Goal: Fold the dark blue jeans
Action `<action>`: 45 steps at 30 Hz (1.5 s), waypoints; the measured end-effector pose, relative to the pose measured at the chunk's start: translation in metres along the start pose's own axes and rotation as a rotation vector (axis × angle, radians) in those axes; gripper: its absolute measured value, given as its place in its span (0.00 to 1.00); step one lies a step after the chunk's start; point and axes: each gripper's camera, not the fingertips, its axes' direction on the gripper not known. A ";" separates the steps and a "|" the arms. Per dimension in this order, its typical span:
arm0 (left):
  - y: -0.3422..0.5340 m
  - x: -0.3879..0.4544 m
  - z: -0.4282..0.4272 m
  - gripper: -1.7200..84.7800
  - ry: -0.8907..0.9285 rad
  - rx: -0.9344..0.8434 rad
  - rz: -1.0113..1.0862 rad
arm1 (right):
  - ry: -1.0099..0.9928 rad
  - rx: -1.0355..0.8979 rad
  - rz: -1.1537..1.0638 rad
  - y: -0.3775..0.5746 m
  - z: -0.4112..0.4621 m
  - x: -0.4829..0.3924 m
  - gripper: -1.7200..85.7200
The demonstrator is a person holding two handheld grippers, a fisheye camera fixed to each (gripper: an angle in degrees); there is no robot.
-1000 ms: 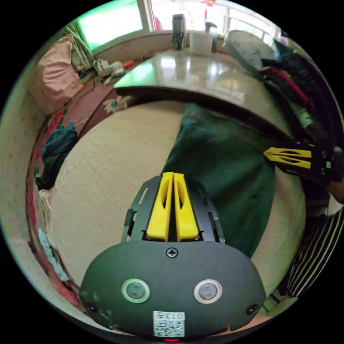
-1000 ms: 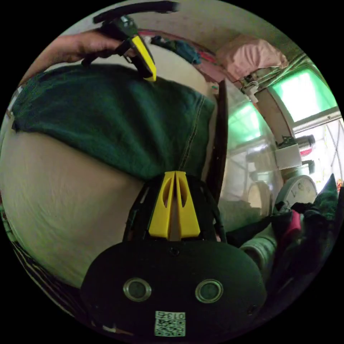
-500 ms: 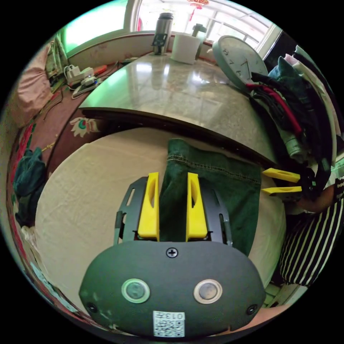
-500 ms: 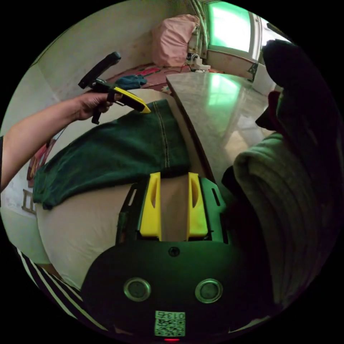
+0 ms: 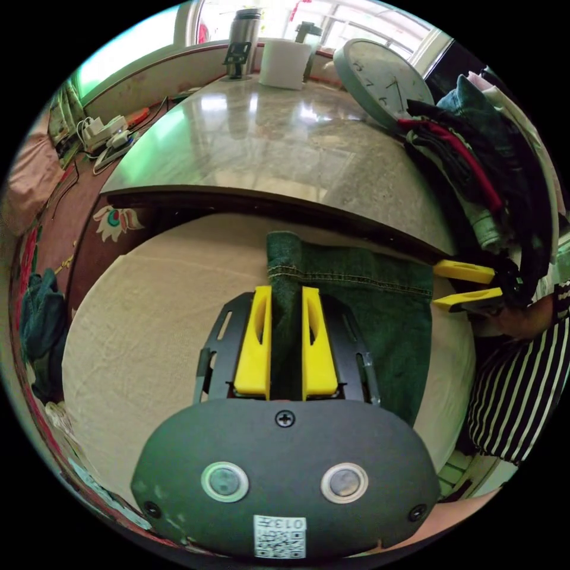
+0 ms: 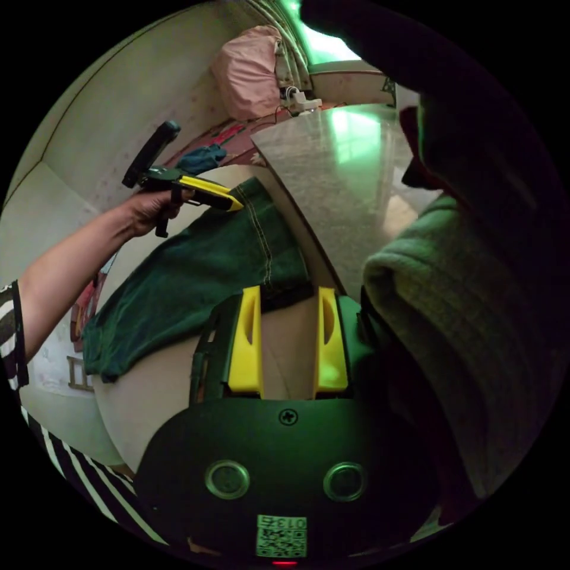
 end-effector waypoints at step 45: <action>0.867 0.058 -0.087 0.16 -0.083 0.440 -0.920 | -0.323 -0.095 -1.445 0.188 0.036 -0.588 0.08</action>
